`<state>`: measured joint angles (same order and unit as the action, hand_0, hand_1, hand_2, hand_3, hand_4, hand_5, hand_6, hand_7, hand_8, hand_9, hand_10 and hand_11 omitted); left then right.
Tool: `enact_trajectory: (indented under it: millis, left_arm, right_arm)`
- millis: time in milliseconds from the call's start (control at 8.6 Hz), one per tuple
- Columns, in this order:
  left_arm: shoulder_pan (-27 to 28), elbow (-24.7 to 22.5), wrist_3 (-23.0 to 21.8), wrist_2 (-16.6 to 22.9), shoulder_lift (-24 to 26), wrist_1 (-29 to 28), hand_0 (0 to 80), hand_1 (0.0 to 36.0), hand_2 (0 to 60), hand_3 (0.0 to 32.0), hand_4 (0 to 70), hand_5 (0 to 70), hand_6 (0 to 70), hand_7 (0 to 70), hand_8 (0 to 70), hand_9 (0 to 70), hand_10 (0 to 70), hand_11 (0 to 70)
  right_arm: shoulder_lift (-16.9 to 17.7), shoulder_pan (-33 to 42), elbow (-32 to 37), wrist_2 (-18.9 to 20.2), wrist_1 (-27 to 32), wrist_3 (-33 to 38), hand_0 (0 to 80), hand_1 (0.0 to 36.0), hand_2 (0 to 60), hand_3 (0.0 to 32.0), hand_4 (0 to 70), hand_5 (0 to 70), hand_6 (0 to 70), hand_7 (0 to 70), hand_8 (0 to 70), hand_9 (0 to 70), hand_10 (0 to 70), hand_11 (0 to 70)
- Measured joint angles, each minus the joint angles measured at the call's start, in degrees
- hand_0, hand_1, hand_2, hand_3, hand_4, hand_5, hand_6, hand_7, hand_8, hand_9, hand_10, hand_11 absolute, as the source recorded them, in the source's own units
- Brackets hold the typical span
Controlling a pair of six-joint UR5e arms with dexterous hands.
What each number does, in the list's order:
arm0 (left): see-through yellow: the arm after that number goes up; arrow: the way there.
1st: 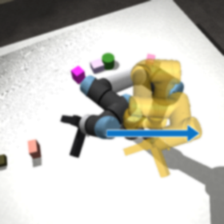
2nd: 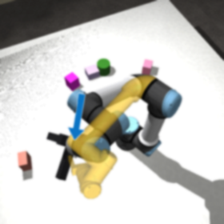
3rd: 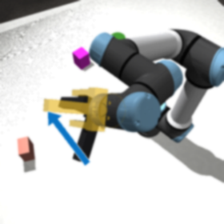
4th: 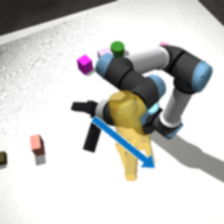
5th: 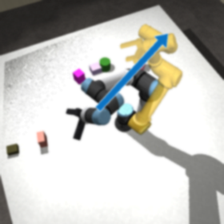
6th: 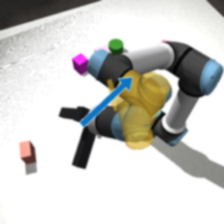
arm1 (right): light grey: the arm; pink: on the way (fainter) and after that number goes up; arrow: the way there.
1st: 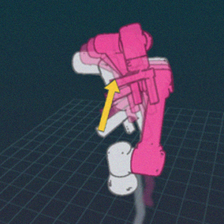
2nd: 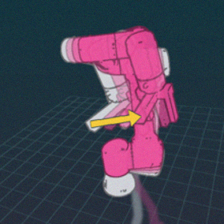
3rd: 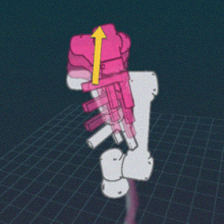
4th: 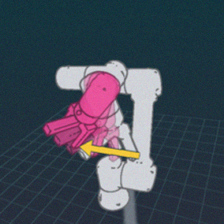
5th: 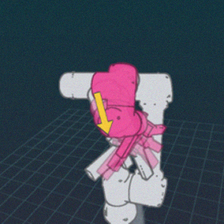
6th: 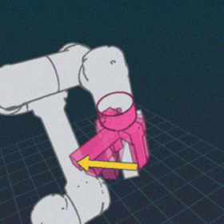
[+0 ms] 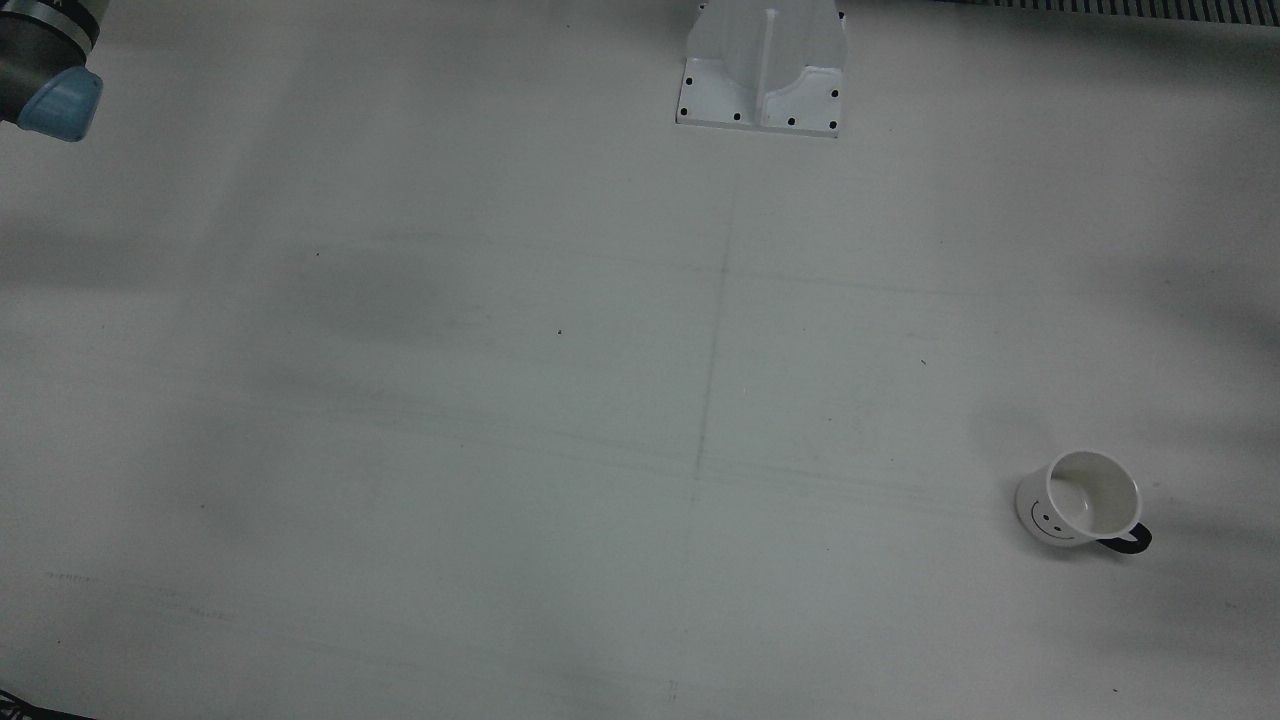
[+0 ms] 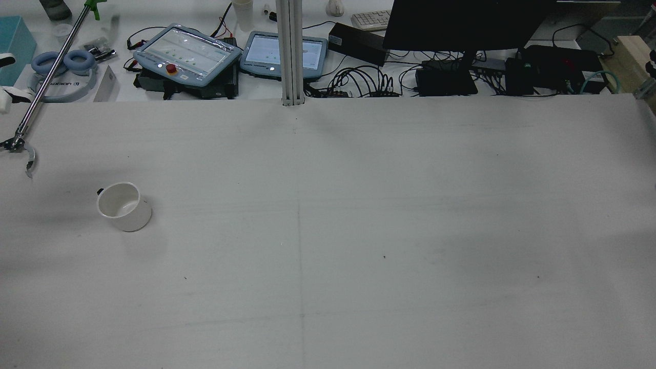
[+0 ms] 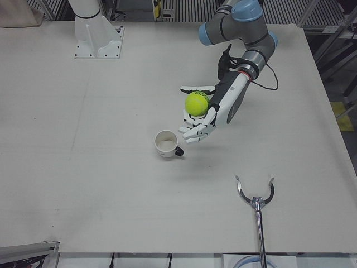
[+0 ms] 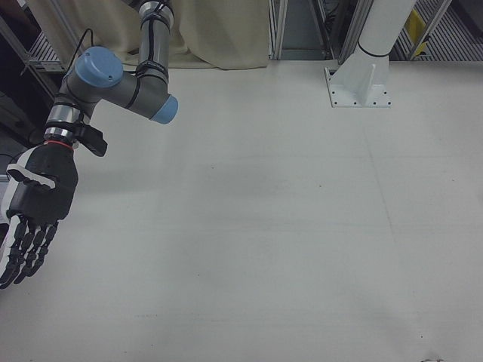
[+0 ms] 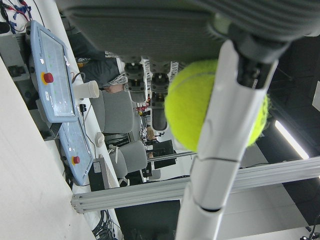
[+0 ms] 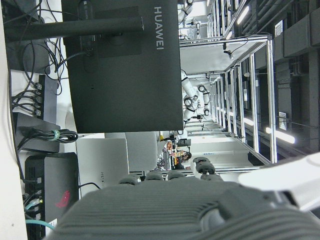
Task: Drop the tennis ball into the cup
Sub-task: 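Move the left hand holding the tennis ball over the white cup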
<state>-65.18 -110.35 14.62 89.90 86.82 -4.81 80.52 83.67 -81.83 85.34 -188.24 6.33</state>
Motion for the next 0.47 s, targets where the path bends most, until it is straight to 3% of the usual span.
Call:
enact_trajectory:
  millis: [233,349,465]
  left_arm:
    - [3.2,0.5,3.0,-2.1,0.1,-1.5,80.0,30.5,0.0,0.0,3.8,17.6,44.4,53.2,23.6,32.6,10.5,18.6]
    - [4.9,0.8,4.3,-3.5,0.1,-2.0,80.0,30.8,0.0,0.0,4.0,16.9,40.5,54.6,23.0,33.2,10.5,18.6]
    - [6.3,1.4,5.0,-4.8,0.3,-2.6,80.0,30.2,0.0,0.0,4.1,18.4,49.2,54.4,25.5,34.3,10.6,18.8]
  right_arm:
    - [0.0,0.0,0.0,0.0,0.0,0.0,0.0,0.0,0.0,0.0,0.0,0.0,0.0,0.0,0.0,0.0,0.0,0.0]
    - [0.0,0.0,0.0,0.0,0.0,0.0,0.0,0.0,0.0,0.0,0.0,0.0,0.0,0.0,0.0,0.0,0.0,0.0]
    - [0.0,0.0,0.0,0.0,0.0,0.0,0.0,0.0,0.0,0.0,0.0,0.0,0.0,0.0,0.0,0.0,0.0,0.0]
